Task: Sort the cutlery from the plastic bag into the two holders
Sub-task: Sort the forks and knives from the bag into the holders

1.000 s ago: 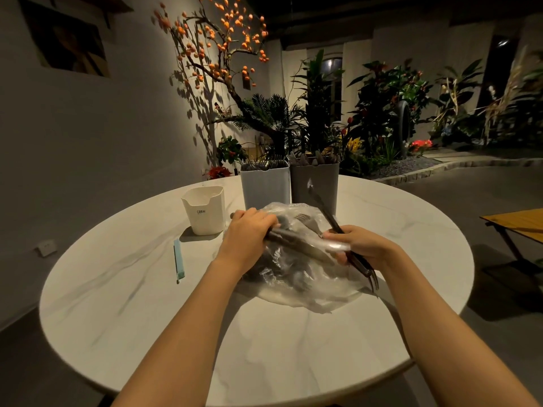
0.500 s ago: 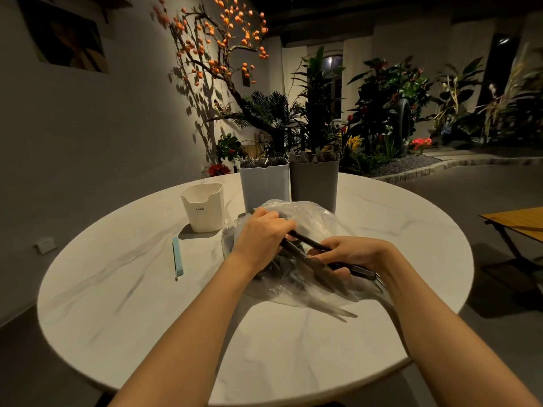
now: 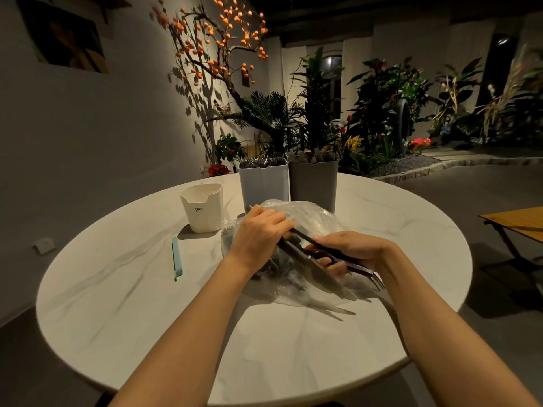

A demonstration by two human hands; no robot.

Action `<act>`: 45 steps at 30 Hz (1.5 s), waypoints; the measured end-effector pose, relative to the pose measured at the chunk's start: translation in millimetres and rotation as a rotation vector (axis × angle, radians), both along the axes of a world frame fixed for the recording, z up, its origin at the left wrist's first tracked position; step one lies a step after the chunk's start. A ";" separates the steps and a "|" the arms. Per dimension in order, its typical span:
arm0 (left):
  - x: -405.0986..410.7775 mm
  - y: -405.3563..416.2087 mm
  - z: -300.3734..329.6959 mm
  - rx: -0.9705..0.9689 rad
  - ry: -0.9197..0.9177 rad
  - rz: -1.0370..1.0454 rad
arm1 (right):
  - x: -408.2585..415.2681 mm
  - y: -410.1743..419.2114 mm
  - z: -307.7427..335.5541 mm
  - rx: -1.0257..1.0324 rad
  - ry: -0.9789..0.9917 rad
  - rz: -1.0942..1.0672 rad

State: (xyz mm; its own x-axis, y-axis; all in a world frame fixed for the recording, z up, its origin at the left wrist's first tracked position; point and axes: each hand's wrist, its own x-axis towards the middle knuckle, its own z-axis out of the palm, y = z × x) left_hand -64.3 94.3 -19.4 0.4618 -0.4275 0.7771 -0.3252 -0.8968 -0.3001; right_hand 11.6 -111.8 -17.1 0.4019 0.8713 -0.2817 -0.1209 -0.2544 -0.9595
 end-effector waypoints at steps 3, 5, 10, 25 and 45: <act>-4.0 -2.5 1.2 -0.010 -0.040 0.009 | 0.1 -0.8 0.5 0.008 -0.014 -0.033; -5.7 -3.1 1.9 -0.029 -0.053 0.012 | -1.1 -0.2 1.6 0.015 -0.010 -0.044; -8.4 -5.8 2.2 -0.034 -0.064 -0.003 | -1.9 0.5 1.1 -0.038 -0.154 -0.133; -3.8 -4.2 -0.3 -0.017 0.156 -0.001 | 0.7 1.7 0.1 -0.120 -0.307 -0.214; -1.3 11.9 -0.3 -0.006 0.259 0.120 | 5.3 -3.6 0.7 0.022 -0.236 -0.377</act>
